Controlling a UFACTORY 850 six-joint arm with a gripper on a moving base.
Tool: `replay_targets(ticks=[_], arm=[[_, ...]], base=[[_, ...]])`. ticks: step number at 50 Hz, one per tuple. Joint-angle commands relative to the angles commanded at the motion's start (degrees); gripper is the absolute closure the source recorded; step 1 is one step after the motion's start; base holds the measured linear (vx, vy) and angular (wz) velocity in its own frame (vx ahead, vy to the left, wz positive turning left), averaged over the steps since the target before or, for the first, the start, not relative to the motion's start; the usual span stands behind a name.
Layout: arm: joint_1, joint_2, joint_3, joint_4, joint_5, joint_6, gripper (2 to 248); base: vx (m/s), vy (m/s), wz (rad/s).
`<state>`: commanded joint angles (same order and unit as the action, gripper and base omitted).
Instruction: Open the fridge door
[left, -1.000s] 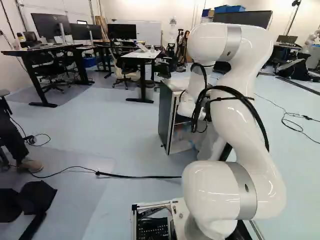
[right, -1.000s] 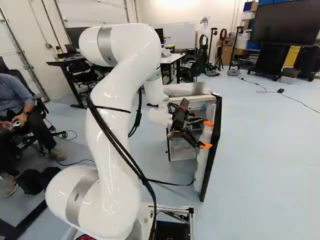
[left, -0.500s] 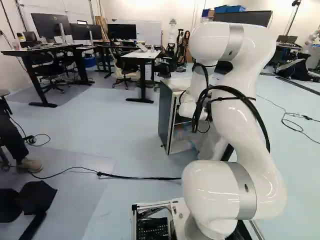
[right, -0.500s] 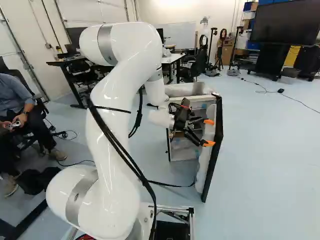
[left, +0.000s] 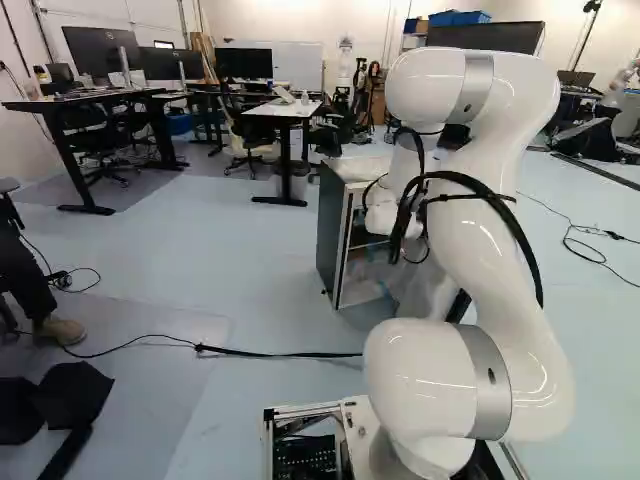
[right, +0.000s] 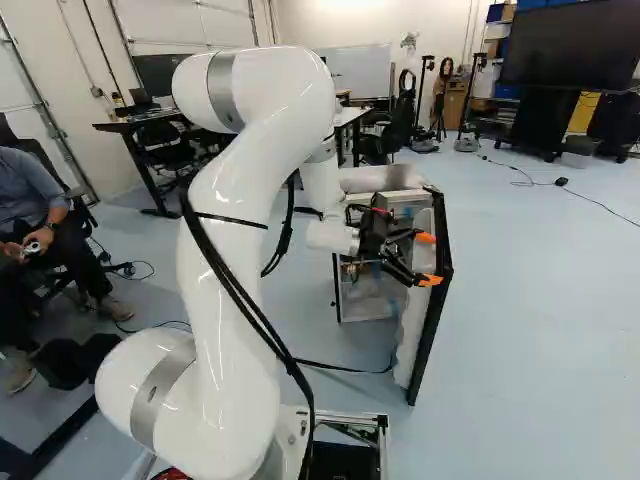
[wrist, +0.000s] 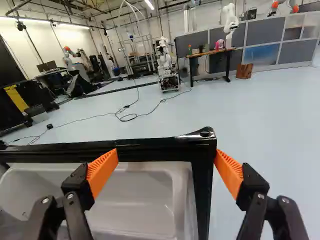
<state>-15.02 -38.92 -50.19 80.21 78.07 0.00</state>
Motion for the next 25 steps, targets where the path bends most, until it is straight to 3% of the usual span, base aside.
replay_targets(ticks=[25], arm=[[-5.92,-0.80,-1.50,-0.04,0.00,0.00,3]], base=[[0.000,0.000,0.000]])
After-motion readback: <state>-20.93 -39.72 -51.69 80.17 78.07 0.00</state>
